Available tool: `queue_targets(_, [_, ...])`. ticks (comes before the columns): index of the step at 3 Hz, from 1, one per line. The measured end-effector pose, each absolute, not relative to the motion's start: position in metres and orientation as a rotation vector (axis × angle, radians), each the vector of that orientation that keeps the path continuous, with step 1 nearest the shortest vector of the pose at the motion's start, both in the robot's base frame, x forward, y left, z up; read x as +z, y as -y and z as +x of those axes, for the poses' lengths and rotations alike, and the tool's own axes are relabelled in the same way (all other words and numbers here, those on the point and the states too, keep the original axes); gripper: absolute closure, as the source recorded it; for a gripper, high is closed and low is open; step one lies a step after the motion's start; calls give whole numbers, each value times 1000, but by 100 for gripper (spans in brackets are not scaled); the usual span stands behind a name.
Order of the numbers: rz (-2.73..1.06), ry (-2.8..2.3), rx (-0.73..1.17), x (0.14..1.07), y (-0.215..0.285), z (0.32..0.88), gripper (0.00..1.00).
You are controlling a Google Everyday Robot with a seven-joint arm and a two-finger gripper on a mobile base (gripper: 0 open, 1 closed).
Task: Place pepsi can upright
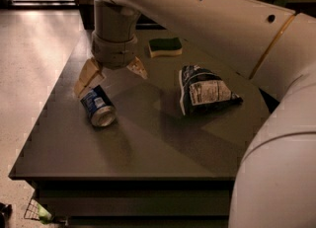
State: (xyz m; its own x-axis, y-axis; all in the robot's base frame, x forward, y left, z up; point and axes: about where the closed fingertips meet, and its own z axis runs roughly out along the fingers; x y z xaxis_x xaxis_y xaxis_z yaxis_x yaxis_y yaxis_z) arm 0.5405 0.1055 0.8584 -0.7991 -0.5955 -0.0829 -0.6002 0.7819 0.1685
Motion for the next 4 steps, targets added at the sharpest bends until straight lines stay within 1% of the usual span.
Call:
queue_targets(1, [-1007,-2924,325,846,-116,537,0])
queue_targets(2, [-1050,-2892,341,840,-132,532,2])
queue_targets(3, [-1073,-2875,335,838,-140,529,25])
queue_targets(4, [-1075,-2872,335,838,-140,528,56])
